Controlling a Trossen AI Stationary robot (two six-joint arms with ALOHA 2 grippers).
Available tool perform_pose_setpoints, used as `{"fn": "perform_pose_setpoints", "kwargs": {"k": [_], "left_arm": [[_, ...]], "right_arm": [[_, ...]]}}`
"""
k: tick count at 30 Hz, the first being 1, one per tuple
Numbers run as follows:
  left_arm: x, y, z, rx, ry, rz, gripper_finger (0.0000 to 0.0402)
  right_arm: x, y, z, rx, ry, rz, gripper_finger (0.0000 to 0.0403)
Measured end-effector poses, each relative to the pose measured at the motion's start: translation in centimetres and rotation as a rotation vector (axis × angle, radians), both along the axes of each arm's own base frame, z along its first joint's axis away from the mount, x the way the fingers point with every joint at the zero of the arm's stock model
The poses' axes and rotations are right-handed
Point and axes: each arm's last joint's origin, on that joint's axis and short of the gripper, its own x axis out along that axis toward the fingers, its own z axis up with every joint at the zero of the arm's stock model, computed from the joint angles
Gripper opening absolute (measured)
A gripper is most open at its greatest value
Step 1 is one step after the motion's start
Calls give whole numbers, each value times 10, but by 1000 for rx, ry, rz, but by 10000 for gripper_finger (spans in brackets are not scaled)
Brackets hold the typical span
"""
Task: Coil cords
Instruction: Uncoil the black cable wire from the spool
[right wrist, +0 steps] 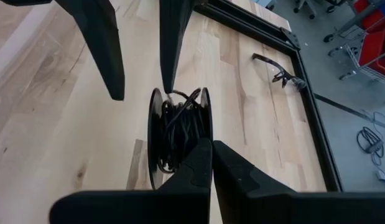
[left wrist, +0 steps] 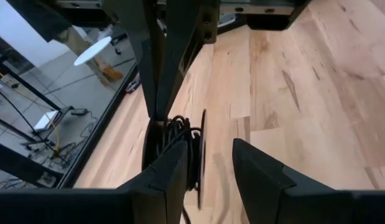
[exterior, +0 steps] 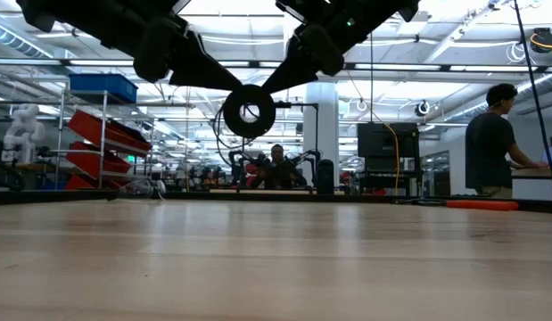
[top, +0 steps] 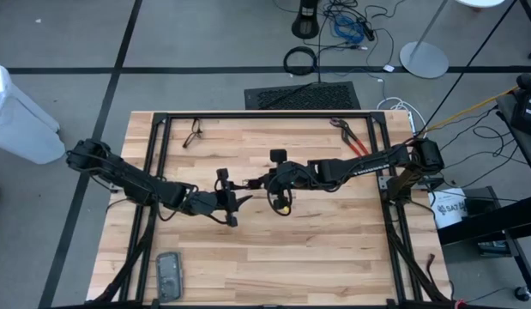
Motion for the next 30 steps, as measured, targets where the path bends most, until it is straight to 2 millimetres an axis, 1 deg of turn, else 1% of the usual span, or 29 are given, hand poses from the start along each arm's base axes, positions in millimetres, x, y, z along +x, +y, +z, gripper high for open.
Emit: {"fn": "perform_pose_setpoints", "kwargs": {"k": [11,19,23,26,30], "left_arm": [[0,0,-1,1,3,2,135],[0,5,-3,3,29,22,135],[0,5,-3,4,33,21,132],[0,6,-4,0,38,14,113],[1,9,-4,-14,45,-4,63]], "right_arm": [[0,0,0,18,-5,-11,0],[0,0,0,55,-16,-32,0],[0,1,0,73,-15,-14,0],[0,1,0,74,-15,-13,0],[0,1,0,74,-16,-13,0]]}}
